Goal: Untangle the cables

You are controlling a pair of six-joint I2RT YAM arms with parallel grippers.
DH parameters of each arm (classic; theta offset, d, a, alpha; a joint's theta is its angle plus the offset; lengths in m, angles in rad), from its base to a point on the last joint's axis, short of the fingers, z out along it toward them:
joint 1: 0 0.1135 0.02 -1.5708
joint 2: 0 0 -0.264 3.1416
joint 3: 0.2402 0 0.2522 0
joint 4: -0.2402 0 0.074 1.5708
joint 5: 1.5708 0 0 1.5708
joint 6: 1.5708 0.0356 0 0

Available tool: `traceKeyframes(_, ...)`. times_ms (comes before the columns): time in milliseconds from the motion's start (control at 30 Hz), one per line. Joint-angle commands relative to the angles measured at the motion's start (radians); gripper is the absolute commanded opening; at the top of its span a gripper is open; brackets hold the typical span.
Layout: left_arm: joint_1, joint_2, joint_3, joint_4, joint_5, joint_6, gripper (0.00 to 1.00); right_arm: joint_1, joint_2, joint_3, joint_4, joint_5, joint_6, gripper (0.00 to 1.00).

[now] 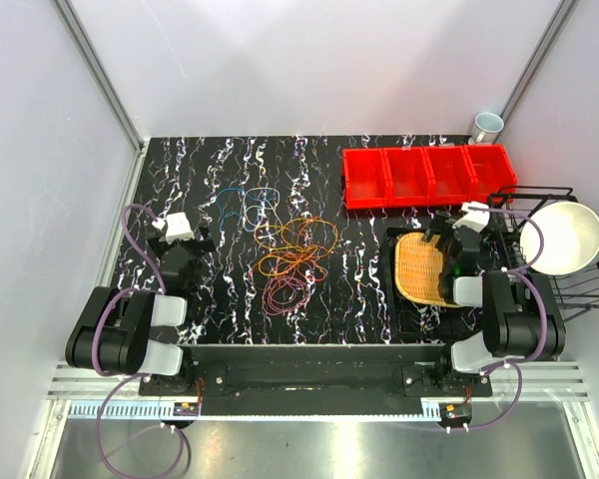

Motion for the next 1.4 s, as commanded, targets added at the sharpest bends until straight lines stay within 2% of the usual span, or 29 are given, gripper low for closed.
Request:
traceKeyframes(0,0.004,-0.007,0.023,0.040,0.012,0.001,0.99,0.001,-0.123,0.119,-0.173,-0.173,-0.032,1.00)
traceKeyframes(267,0.004,-0.007,0.023,0.040,0.012,0.001,0.99,0.003,-0.202,0.268,-0.439,-0.294,-0.001,1.00)
traceKeyframes(567,0.006,-0.016,0.023,0.042,0.001,0.001,0.99,0.004,-0.232,0.384,-0.571,-0.428,0.052,1.00)
traceKeyframes(700,0.006,-0.071,0.065,-0.080,0.033,0.013,0.99,0.015,-0.226,0.433,-0.621,-0.498,0.077,1.00)
traceKeyframes(833,0.006,-0.207,0.145,-0.342,0.021,0.010,0.99,0.027,-0.225,0.496,-0.669,-0.538,0.124,1.00)
traceKeyframes(900,0.004,-0.267,0.206,-0.416,0.001,-0.070,0.99,0.032,-0.219,0.521,-0.700,-0.540,0.184,1.00)
traceKeyframes(933,0.004,-0.330,0.242,-0.563,-0.006,-0.111,0.99,0.037,-0.212,0.557,-0.718,-0.531,0.274,1.00)
traceKeyframes(1000,0.004,-0.382,0.387,-0.781,-0.084,-0.279,0.99,0.041,-0.185,0.596,-0.761,-0.564,0.357,1.00)
traceKeyframes(1033,0.006,-0.410,0.444,-1.017,-0.136,-0.348,0.99,0.046,-0.173,0.629,-0.766,-0.580,0.426,1.00)
traceKeyframes(1100,0.012,-0.421,0.565,-1.200,-0.306,-0.583,0.99,0.047,-0.134,0.688,-0.822,-0.571,0.508,1.00)
traceKeyframes(1133,0.018,-0.425,0.637,-1.419,-0.340,-0.672,0.99,0.047,-0.124,0.699,-0.830,-0.589,0.525,1.00)
traceKeyframes(1167,0.024,-0.425,0.664,-1.494,-0.364,-0.790,0.99,0.047,-0.114,0.703,-0.810,-0.619,0.529,1.00)
traceKeyframes(1200,0.048,-0.427,0.676,-1.516,-0.292,-0.776,0.99,0.047,-0.099,0.700,-0.793,-0.653,0.554,1.00)
traceKeyframes(1233,0.062,-0.425,0.693,-1.495,-0.223,-0.744,0.99,0.044,-0.091,0.694,-0.777,-0.661,0.718,1.00)
traceKeyframes(1267,0.075,-0.419,0.704,-1.485,-0.159,-0.686,0.99,0.023,-0.079,0.691,-0.719,-0.703,0.808,1.00)
traceKeyframes(1300,0.085,-0.415,0.714,-1.487,-0.079,-0.670,0.99,0.008,-0.032,0.671,-0.619,-0.918,0.877,1.00)
traceKeyframes(1333,0.085,-0.406,0.728,-1.489,-0.057,-0.658,0.99,0.003,0.004,0.656,-0.467,-1.016,1.005,1.00)
traceKeyframes(1367,0.085,-0.402,0.728,-1.486,-0.036,-0.635,0.99,0.003,0.037,0.630,-0.178,-1.058,1.113,1.00)
